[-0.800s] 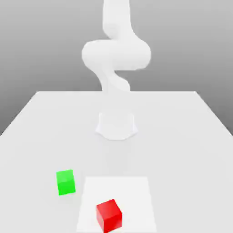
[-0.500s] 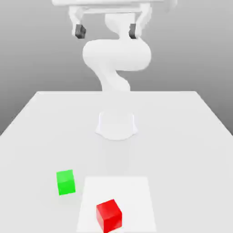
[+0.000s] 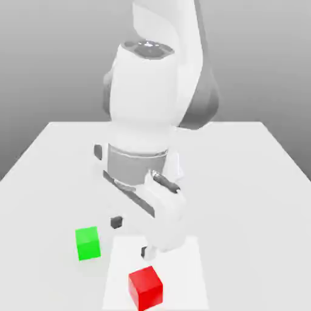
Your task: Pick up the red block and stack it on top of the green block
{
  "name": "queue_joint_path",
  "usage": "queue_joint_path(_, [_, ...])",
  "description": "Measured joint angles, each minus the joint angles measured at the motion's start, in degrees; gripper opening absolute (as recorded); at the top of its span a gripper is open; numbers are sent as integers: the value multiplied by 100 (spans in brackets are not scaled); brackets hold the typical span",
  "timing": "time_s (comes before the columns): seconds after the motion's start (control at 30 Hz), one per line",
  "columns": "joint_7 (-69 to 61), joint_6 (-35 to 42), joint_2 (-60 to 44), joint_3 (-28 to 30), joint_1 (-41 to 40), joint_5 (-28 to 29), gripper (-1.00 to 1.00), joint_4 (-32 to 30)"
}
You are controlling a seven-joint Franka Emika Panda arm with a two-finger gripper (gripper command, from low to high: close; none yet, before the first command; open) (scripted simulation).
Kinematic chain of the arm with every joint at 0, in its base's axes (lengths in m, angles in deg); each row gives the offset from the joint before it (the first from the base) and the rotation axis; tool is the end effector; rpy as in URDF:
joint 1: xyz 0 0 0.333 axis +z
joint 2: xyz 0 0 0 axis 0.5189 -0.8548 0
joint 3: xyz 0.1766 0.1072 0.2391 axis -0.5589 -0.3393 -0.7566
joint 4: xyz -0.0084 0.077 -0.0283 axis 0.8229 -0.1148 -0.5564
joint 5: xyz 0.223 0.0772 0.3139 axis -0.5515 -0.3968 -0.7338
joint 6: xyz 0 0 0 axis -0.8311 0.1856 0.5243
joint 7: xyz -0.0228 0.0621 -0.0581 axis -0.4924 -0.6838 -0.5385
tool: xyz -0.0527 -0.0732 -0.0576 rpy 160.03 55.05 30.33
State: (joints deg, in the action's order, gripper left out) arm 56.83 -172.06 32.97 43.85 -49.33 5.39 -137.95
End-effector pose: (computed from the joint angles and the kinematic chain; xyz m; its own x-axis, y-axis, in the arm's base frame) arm 0.4834 -0.0238 0.2452 -0.2415 -0.9697 0.0370 -0.9692 0.2391 -0.0596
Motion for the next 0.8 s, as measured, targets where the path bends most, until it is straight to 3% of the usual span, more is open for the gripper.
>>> queue_joint_path(0.07, [231,-200,-347,-1,15,-176,0,-60])
queue_joint_path(0.2, [592,-828,-1153,294,240,119,0,35])
queue_joint_path(0.23, [671,-981,-1347,391,317,220,-100,65])
queue_joint_path(0.47, [691,-1028,-1385,411,333,238,-100,71])
queue_joint_path(0.63, [360,-317,-491,107,109,-296,-100,-104])
queue_joint_path(0.8, [1698,-137,285,439,-195,-787,-100,-711])
